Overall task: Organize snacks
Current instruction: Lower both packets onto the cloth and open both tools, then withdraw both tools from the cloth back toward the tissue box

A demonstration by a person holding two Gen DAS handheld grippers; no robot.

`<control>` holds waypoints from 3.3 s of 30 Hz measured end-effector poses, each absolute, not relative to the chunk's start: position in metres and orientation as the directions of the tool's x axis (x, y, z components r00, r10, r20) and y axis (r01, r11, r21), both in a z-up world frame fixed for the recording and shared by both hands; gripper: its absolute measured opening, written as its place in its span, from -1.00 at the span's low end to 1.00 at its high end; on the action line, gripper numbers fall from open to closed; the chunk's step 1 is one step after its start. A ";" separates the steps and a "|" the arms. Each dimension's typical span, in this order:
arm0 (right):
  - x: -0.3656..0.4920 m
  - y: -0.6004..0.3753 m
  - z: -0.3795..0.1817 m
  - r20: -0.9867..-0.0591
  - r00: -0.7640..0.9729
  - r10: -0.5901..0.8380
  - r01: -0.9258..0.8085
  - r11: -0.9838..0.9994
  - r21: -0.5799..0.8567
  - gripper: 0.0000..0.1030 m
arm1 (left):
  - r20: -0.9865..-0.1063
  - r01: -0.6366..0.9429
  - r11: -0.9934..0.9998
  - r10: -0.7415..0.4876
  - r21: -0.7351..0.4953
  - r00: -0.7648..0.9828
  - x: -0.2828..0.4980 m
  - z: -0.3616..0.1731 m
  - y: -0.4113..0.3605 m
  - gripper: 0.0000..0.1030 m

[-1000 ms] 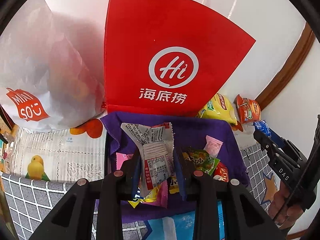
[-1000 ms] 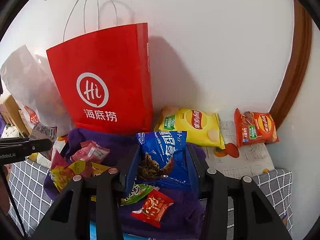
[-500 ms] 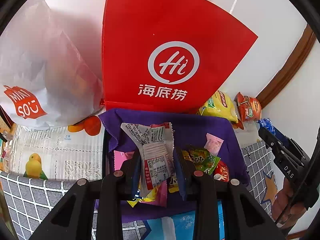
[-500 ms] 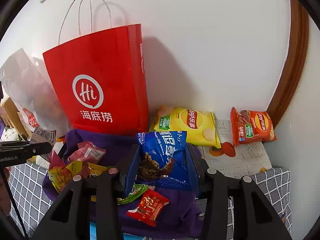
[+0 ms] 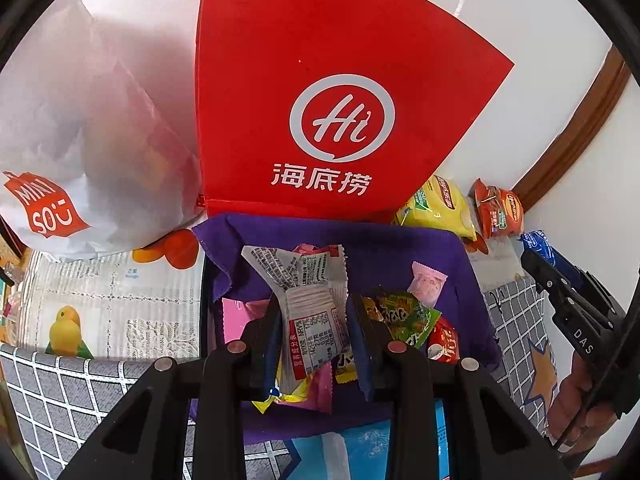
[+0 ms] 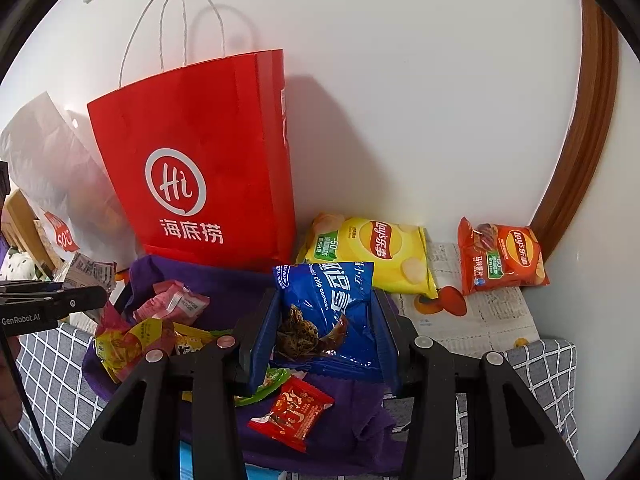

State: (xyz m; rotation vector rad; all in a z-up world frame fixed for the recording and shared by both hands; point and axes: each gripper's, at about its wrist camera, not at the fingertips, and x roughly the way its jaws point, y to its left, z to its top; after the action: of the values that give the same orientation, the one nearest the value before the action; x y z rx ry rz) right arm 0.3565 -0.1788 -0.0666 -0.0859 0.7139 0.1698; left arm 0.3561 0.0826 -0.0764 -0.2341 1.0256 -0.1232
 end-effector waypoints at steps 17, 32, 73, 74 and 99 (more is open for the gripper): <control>0.366 -0.166 -0.090 -0.724 0.671 0.160 -0.237 0.971 -0.005 -0.12 | -0.845 -0.039 0.964 -0.211 -0.264 0.491 0.362 -0.084 0.094 -0.43; 0.369 -0.137 -0.123 -0.807 0.580 0.114 -0.307 0.948 -0.087 -0.12 | -0.878 0.017 0.966 -0.243 -0.260 0.412 0.366 -0.104 0.065 -0.40; 0.356 -0.154 -0.081 -0.764 0.606 0.222 -0.294 0.955 0.044 0.28 | -0.869 0.038 0.961 -0.263 -0.273 0.419 0.363 -0.105 0.053 0.04; 0.354 -0.155 -0.078 -0.757 0.615 0.222 -0.287 0.957 0.048 0.28 | -0.868 0.039 0.962 -0.260 -0.269 0.424 0.363 -0.102 0.052 0.08; 0.233 -0.194 -0.055 -0.721 0.683 0.120 -0.163 0.987 0.009 0.28 | -0.739 0.173 0.948 -0.316 -0.267 0.595 0.297 -0.009 0.038 0.44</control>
State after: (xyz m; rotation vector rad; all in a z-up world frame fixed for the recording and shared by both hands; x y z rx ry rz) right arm 0.2332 -0.1941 -0.0547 -0.0574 0.8039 0.1589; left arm 0.2970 0.0375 -0.0092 -0.1740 0.8898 -0.2854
